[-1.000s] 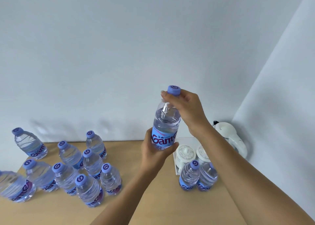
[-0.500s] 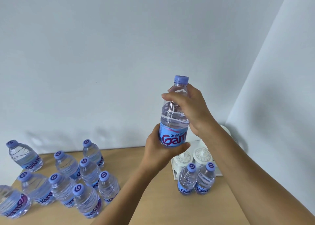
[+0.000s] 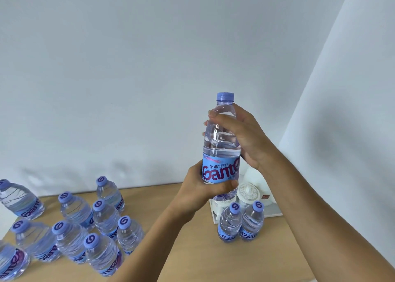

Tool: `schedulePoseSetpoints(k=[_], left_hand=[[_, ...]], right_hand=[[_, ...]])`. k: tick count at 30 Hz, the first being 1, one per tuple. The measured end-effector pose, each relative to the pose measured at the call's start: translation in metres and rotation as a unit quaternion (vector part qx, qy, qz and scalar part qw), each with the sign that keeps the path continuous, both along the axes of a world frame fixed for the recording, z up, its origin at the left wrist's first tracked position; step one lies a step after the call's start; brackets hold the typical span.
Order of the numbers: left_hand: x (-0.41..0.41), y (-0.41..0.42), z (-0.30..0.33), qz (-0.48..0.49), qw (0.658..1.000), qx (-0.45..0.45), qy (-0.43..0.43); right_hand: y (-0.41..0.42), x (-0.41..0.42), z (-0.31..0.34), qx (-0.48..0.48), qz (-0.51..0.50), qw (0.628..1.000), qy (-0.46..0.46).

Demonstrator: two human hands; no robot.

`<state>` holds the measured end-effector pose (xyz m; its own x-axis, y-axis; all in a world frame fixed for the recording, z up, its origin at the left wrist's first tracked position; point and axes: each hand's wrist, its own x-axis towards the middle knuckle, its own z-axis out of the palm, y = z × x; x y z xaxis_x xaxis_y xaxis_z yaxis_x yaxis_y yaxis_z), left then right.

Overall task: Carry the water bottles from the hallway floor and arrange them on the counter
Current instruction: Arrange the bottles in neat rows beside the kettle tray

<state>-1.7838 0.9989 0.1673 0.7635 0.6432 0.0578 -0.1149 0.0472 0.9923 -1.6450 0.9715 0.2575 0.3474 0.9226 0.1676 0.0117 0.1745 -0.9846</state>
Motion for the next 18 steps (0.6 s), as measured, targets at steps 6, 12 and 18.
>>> schedulePoseSetpoints(k=[6,12,18], left_hand=[[0.015,-0.013,-0.004,-0.038,0.999,0.019,0.030],[0.043,-0.040,-0.022,-0.032,0.998,0.023,0.046],[0.080,-0.073,-0.058,-0.031,0.996,0.015,0.085]], right_hand=[[-0.018,0.019,-0.009,-0.012,-0.031,0.999,0.011],[-0.054,0.045,-0.027,-0.037,-0.062,0.997,0.013],[-0.101,0.081,-0.057,-0.154,-0.088,0.984,-0.008]])
